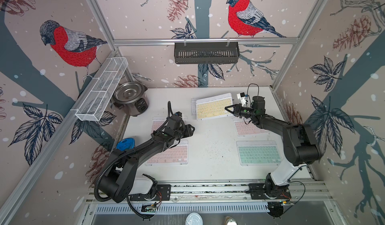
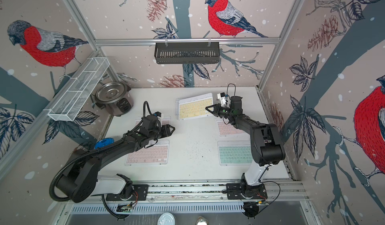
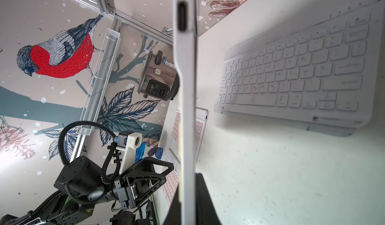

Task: Stack the numeric keypads
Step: Place the numeric keypad at the numeric keypad.

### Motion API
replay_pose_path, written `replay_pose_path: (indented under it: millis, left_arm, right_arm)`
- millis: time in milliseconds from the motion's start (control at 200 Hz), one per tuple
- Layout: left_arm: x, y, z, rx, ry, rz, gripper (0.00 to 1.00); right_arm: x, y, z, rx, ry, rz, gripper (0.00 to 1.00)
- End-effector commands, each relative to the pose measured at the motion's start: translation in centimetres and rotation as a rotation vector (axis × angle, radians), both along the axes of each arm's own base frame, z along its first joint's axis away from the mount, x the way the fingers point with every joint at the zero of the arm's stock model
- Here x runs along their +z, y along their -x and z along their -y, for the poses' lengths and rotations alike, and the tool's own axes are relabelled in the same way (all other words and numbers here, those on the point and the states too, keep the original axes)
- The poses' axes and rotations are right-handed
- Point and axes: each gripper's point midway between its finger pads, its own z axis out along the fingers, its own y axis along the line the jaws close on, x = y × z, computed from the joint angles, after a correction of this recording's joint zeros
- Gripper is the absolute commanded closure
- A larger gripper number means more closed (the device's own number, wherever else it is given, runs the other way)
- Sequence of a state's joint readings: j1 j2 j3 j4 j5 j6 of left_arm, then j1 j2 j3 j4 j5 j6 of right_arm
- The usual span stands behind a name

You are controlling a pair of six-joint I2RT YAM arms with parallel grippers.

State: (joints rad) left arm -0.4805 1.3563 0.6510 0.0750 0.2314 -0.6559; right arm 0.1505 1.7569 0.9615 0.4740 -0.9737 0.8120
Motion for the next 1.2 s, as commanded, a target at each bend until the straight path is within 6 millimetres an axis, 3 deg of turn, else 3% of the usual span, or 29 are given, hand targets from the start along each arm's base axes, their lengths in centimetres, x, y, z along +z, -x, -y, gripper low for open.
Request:
replay_pose_path:
  millis: [0,235,500,771,1196]
  left_arm:
    - [-0.3,0.0,-0.6,0.024,-0.012,-0.010,0.42]
    - [-0.5,-0.3,-1.1,0.037,-0.021,-0.016,0.43]
    - [-0.8,-0.6,-1.8,0.052,-0.026,-0.024,0.42]
    - [-1.3,-0.9,-2.0,0.055,-0.033,-0.035,0.43]
    - [-1.9,-1.0,-1.9,0.052,-0.037,-0.048,0.42]
  right_arm:
    - [1.7,-1.4,-0.7,0.041,-0.062,0.064,0.91]
    - [0.3,-5.3,-1.6,0.045,-0.108,0.034,0.93]
    - [-2.1,-8.0,-2.5,0.047,-0.106,-0.001,0.93]
    - [-4.7,-9.3,-2.6,0.028,-0.041,-0.038,0.93]
    - [-6.9,-10.4,-2.1,0.012,-0.001,-0.085,0.88]
